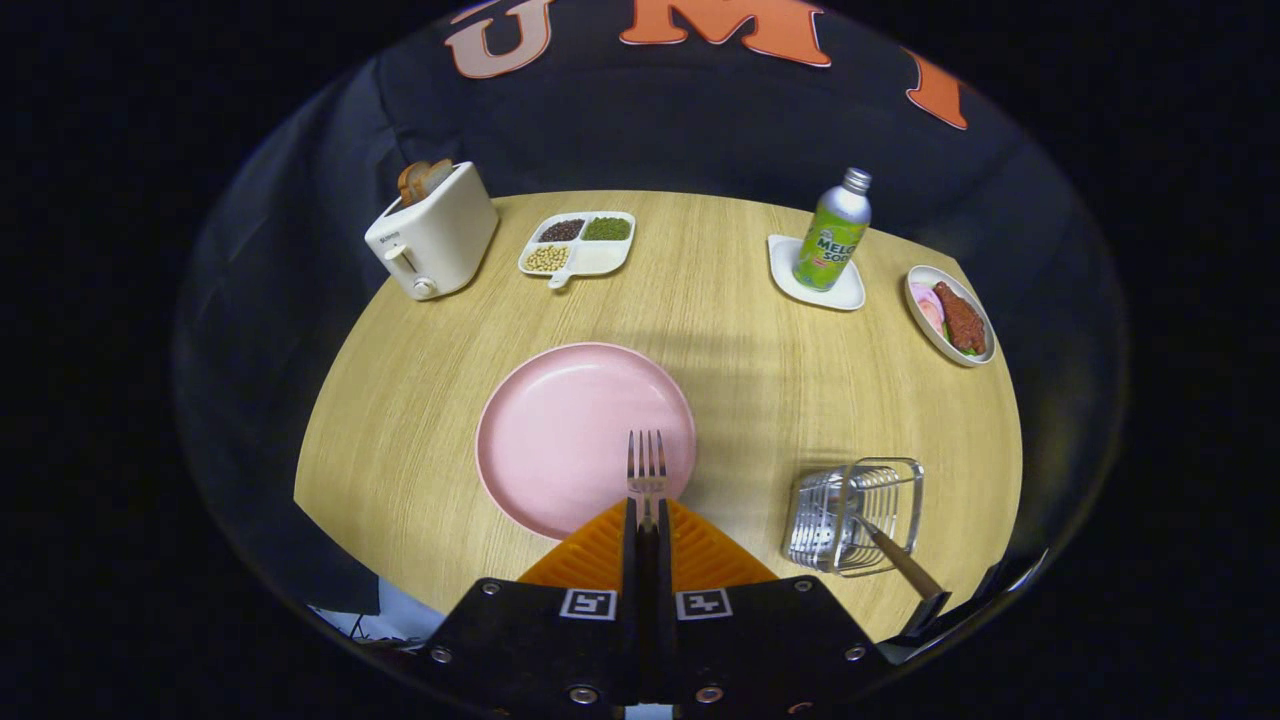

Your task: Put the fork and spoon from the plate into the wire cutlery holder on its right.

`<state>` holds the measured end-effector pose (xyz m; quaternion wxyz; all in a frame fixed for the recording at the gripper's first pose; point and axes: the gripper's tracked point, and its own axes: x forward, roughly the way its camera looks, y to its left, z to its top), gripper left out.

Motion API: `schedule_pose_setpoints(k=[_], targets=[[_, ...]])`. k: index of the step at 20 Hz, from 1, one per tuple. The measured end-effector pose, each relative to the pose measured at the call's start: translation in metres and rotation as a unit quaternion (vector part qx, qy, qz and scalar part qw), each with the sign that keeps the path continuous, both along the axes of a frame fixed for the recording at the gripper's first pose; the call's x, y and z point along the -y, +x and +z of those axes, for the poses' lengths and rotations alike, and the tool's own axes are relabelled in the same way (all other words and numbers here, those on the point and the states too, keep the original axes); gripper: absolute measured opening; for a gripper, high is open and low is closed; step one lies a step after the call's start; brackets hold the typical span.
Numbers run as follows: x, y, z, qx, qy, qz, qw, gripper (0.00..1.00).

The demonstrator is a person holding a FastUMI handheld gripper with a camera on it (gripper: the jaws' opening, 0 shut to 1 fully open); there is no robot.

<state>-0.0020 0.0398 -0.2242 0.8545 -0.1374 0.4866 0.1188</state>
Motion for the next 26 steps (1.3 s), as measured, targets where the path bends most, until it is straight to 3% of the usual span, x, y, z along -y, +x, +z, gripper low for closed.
schedule_pose_setpoints(k=[17, 26], targets=[[0.135, 0.006, 0.044, -0.027, -0.004, -0.020, 0.999, 0.08], [0.146, 0.009, 0.014, -0.070, -0.011, 0.012, 0.997, 0.07]])
